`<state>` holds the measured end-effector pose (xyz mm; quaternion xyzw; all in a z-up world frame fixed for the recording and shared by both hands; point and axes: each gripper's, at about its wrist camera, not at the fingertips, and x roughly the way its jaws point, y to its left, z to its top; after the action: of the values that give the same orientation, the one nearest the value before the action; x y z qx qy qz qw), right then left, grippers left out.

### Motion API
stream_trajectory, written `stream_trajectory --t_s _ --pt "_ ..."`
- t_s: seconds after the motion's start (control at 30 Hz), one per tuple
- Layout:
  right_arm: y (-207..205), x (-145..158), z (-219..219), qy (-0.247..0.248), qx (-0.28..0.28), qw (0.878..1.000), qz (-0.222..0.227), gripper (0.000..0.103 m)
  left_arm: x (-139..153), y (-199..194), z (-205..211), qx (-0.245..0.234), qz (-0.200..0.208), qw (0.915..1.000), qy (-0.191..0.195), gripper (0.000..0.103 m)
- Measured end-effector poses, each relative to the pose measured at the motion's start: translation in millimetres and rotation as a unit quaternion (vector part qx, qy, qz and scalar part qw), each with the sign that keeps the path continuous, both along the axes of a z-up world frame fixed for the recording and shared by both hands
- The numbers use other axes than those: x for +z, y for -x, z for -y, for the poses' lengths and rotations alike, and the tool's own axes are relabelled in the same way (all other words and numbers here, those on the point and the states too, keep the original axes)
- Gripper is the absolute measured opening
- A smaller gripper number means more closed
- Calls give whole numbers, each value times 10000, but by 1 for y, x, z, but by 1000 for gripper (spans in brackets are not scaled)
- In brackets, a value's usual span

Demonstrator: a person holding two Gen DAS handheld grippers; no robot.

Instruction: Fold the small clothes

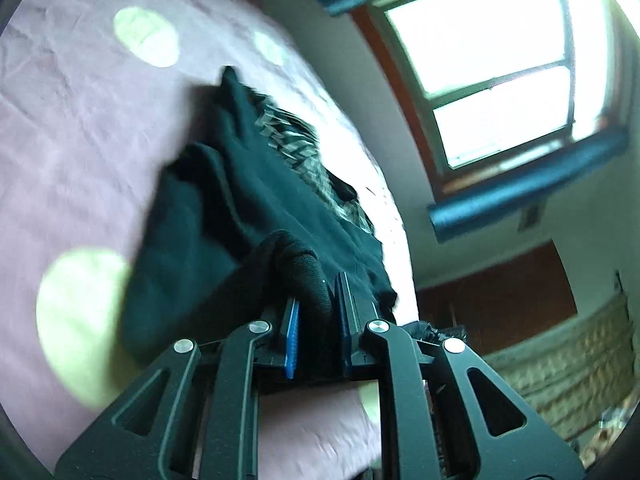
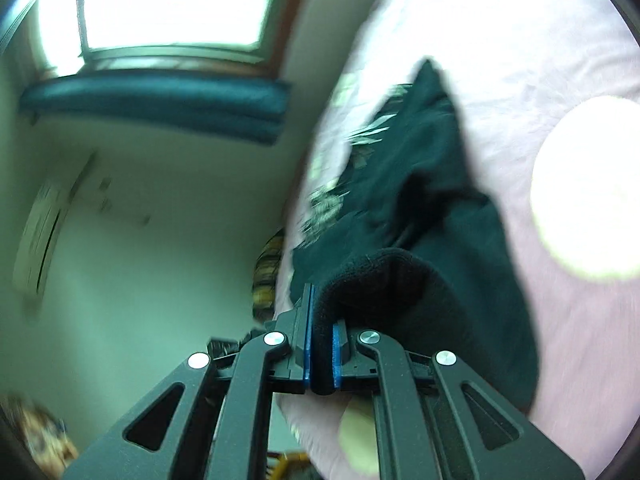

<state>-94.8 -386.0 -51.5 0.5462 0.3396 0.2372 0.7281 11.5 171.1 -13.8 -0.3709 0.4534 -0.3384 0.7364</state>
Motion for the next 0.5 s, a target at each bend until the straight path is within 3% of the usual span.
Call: stream_trajectory --t_s 0.1,0.17,0.27,0.33,0.4,0.5 --pt "-30 -40 6 -174 -157 9979 -600 7 -27 -29 -6 144 -287 9995 -35 15" --pt "-38 -56 8 -304 -220 9964 -755 7 -38 -38 -9 138 -424 9990 49 16" --pt "-34 -55 10 -420 -179 9968 -662 8 -42 -35 -22 135 -507 9983 240 35" --pt "-32 -52 12 -410 -119 9971 -626 12 -34 -26 -29 62 -311 9992 234 44" --pt "-28 -44 12 -311 -96 9982 -494 31 -22 -17 -33 -38 -20 10000 -38 61" --pt "-18 -22 14 30 -71 9998 -176 50 -4 -8 -27 -271 471 9957 -748 66"
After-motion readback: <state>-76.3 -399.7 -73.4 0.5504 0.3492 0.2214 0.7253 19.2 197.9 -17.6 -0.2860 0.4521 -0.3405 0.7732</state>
